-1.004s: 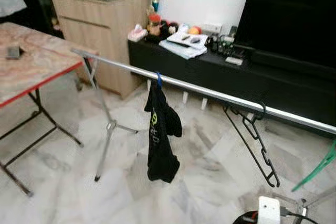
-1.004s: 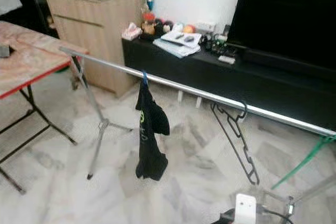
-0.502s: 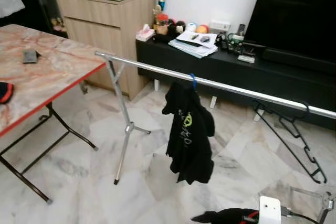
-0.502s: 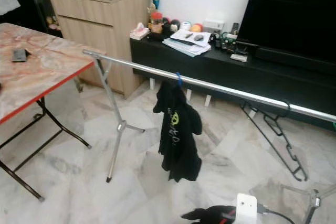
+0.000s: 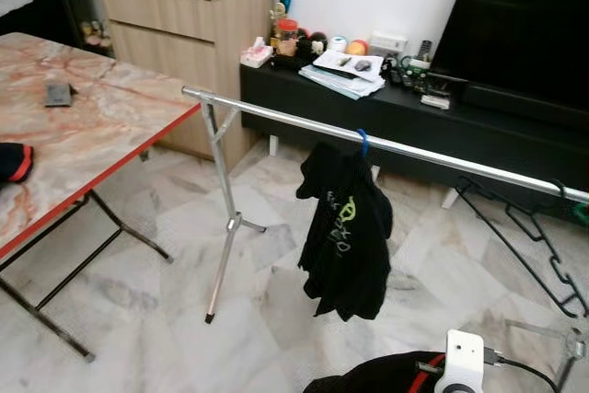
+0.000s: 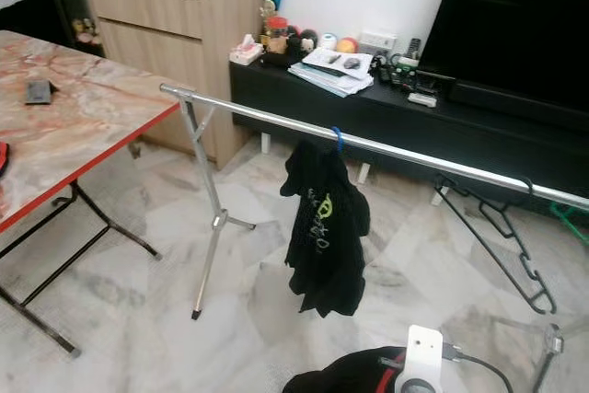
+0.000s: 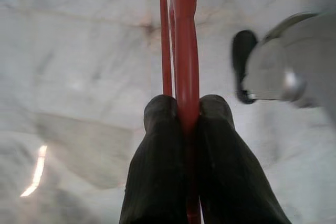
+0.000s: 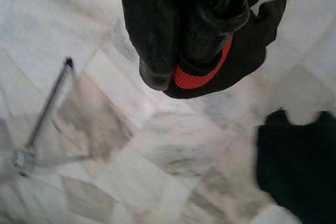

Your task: Hang hanger

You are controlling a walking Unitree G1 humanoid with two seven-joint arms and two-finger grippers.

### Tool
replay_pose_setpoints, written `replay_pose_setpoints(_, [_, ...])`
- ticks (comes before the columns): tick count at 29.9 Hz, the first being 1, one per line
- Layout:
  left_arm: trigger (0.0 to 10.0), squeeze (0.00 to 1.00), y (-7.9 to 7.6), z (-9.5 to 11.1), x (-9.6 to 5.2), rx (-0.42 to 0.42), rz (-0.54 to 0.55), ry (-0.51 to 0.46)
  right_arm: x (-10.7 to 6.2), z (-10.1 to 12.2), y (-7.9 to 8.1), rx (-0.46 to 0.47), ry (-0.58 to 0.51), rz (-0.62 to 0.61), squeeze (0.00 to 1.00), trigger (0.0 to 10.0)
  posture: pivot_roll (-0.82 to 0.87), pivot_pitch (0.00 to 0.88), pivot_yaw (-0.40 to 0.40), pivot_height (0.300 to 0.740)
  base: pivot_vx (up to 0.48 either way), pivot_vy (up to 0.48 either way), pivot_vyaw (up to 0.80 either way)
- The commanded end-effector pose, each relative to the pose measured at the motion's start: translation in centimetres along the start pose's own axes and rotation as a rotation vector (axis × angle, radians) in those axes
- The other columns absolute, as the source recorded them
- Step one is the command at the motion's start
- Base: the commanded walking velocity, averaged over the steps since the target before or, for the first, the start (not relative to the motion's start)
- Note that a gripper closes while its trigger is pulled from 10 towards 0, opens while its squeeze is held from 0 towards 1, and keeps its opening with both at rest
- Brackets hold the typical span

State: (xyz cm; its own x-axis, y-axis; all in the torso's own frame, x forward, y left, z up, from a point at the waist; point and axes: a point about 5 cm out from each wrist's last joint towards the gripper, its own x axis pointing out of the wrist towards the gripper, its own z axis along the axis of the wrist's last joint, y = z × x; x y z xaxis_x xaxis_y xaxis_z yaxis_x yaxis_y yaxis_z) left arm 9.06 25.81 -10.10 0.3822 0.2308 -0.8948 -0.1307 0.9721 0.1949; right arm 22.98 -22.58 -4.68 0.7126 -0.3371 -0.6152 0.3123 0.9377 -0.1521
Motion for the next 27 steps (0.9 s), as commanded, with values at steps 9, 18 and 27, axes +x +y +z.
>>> replay_pose_setpoints(9, [10.0,0.0,2.9,-2.0,-0.7,-0.005,0.017,0.034,0.1,0.3,-0.5,0.022,-0.008,-0.016,0.0,10.0,0.1,0.0,-0.045,0.74,0.0,0.0,-0.8])
replay_pose_setpoints(18, [10.0,0.0,1.4,-0.7,-0.2,0.009,0.003,0.021,0.1,0.3,-0.5,0.021,-0.01,-0.014,0.0,10.0,0.11,0.0,-0.041,0.74,0.0,0.0,-0.8])
replay_pose_setpoints(27, [10.0,0.0,-3.4,2.5,0.5,0.02,-0.044,-0.023,0.2,1.0,-0.2,0.029,-0.046,0.0,0.0,10.0,0.11,0.0,-0.037,0.74,0.0,0.0,-0.05])
